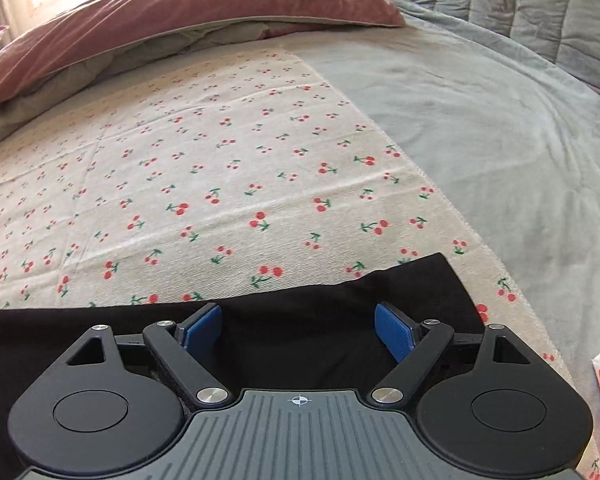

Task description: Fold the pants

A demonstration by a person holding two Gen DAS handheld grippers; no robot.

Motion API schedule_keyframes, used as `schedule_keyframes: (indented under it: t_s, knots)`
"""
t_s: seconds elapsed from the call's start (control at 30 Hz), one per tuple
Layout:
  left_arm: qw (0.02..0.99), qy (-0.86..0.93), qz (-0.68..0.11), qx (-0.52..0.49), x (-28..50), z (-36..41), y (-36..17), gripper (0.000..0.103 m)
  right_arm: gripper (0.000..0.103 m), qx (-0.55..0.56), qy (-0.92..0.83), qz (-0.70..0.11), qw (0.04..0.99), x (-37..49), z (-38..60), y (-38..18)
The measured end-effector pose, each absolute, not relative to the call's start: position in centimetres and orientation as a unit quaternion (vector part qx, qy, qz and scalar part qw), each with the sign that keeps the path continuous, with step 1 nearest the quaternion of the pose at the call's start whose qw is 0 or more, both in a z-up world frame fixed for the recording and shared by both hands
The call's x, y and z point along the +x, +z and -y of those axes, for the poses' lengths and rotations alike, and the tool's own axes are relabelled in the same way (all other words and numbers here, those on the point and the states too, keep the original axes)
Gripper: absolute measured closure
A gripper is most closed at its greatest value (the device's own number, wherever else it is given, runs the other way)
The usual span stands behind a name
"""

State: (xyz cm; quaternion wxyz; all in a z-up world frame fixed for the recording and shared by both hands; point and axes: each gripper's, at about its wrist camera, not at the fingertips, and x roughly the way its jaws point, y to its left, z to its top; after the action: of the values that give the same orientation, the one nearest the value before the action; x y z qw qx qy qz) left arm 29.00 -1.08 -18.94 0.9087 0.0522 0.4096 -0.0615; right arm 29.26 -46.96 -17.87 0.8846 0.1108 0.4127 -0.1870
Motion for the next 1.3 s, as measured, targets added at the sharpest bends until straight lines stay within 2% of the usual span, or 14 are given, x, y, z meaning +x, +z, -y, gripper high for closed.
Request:
schedule_keyframes:
  t_s: [0.2, 0.3, 0.4, 0.57, 0.73, 0.87, 1.0, 1.17, 1.2, 1.23, 1.3]
  knots:
    - [0.909, -0.058, -0.409, 0.048, 28.8, 0.6, -18.7, 0.023, 0.020, 0.104, -0.268, -0.427, 0.857, 27.1, 49.6, -17.3]
    - [0.912, -0.070, -0.402, 0.046, 28.3, 0.6, -18.2, 0.023, 0.020, 0.111, -0.293, -0.400, 0.862, 24.7, 50.7, -15.8]
    - [0.914, -0.085, -0.392, 0.053, 27.4, 1.2, -17.8, 0.023, 0.020, 0.132, -0.250, -0.400, 0.872, 22.4, 50.2, -14.9]
    - [0.910, -0.121, -0.389, 0.071, 26.2, 3.1, -18.0, 0.023, 0.020, 0.095, -0.144, -0.425, 0.889, 19.9, 46.1, -14.7]
    - [0.898, -0.132, -0.407, 0.099, 25.6, 4.2, -19.3, 0.023, 0.018, 0.030, -0.100, -0.514, 0.852, 18.5, 44.7, -18.0]
    - [0.895, -0.132, -0.417, 0.090, 25.9, 3.8, -19.5, 0.019, 0.018, 0.071, -0.092, -0.510, 0.853, 15.0, 47.5, -18.1]
    - [0.896, -0.138, -0.417, 0.070, 26.0, 3.8, -18.9, 0.019, 0.022, 0.079, -0.080, -0.494, 0.862, 12.6, 48.2, -17.7]
    - [0.904, -0.174, -0.383, 0.079, 24.6, 5.6, -17.7, 0.019, 0.037, 0.177, -0.088, -0.432, 0.880, 10.5, 49.5, -14.9]
    - [0.903, -0.182, -0.381, 0.079, 24.4, 6.0, -17.6, 0.019, 0.044, 0.189, -0.083, -0.427, 0.880, 10.4, 49.5, -14.7]
    - [0.901, -0.193, -0.380, 0.082, 24.1, 6.5, -17.7, 0.019, 0.048, 0.192, -0.081, -0.432, 0.877, 10.6, 49.3, -14.9]
    - [0.894, -0.206, -0.387, 0.094, 23.8, 7.4, -18.3, 0.019, 0.051, 0.163, -0.087, -0.464, 0.867, 11.5, 48.5, -15.9]
